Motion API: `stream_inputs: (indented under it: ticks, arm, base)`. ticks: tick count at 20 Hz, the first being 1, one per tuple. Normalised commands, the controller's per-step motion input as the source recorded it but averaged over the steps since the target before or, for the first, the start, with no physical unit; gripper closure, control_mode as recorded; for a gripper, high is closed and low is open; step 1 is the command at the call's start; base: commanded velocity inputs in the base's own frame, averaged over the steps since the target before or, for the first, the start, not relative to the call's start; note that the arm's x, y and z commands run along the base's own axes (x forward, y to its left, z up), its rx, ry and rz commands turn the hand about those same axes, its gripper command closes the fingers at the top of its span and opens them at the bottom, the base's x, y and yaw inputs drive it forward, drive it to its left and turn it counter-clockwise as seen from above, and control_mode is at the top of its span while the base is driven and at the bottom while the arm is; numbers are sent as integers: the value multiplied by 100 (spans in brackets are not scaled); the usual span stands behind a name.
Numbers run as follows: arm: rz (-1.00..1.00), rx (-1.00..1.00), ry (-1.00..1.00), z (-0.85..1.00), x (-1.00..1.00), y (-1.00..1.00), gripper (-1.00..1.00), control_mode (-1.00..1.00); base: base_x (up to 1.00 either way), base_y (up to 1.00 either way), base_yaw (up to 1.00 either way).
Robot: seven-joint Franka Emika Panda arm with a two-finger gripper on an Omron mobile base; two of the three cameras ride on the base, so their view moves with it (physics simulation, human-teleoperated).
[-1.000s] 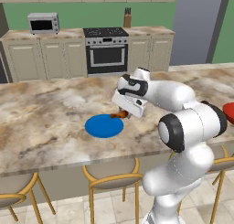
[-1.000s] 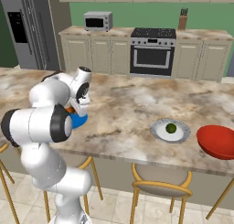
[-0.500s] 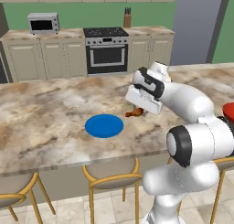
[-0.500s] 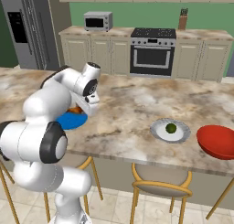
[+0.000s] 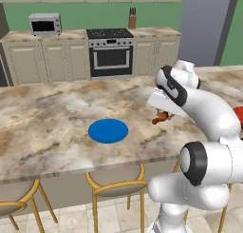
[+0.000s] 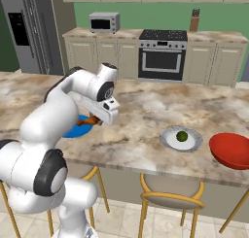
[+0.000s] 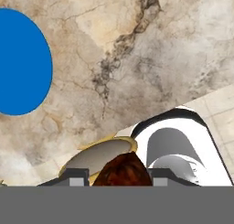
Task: Pick the chicken drumstick and lime from their plates and place them in the bowl. Then put the bowl in the fridge.
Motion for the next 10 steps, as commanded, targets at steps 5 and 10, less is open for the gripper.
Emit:
stream_inputs:
  ticks: [5, 10]
  arm:
    - [4, -1, -17, 12, -50, -63, 100, -100]
    - [-1, 0, -13, 9, -40, -74, 100, -100]
  base:
    - [0, 0, 0]
    - [0, 0, 0]
